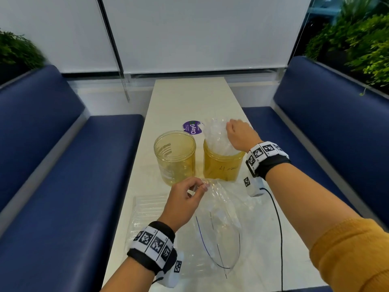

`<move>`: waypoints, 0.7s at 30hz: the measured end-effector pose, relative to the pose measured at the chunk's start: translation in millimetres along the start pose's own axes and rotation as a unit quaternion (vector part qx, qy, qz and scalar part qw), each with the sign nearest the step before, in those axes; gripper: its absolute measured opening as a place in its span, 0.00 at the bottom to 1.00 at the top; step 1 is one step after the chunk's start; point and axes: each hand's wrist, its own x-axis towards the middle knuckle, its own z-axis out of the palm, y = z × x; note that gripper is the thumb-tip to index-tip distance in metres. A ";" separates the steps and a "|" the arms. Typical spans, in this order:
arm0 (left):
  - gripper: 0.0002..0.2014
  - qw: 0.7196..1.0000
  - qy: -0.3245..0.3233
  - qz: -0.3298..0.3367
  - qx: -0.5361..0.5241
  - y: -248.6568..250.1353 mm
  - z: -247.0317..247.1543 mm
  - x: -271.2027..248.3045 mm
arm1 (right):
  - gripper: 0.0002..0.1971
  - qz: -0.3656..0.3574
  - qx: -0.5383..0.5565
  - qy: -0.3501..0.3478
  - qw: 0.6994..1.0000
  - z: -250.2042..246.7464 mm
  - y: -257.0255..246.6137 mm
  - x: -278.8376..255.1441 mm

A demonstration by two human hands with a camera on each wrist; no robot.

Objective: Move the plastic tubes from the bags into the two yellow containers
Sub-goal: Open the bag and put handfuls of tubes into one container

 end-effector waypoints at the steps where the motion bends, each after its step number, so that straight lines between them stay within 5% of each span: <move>1: 0.14 1.000 0.000 -0.001 0.001 0.7 0.9 0.5 | 0.17 -0.013 -0.027 0.006 1.000 -2.2 -4.7 0.5; 4: 0.08 1.000 0.000 -0.009 0.003 0.4 3.5 2.1 | 0.18 -0.104 -0.056 0.097 0.988 -4.8 -26.7 6.9; 9: 0.03 1.000 -0.002 -0.019 0.006 2.3 5.7 3.1 | 0.24 -0.165 -0.179 -0.045 0.969 17.5 -49.7 3.5; 13: 0.09 0.999 -0.005 -0.016 0.031 2.9 6.6 3.7 | 0.26 -0.176 -0.159 0.014 0.971 -11.8 -57.0 -4.9; 17: 0.13 0.998 0.034 -0.003 0.050 9.9 9.4 8.2 | 0.23 -0.129 -0.062 0.066 0.988 -54.2 -54.4 -47.0; 19: 0.16 0.996 0.061 0.003 0.066 15.5 9.4 12.8 | 0.18 -0.087 -0.022 0.041 0.995 -63.2 -38.8 -76.9; 21: 0.15 0.994 0.070 0.019 0.080 18.7 9.4 17.8 | 0.23 -0.029 -0.047 -0.020 0.998 -59.0 -8.2 -106.0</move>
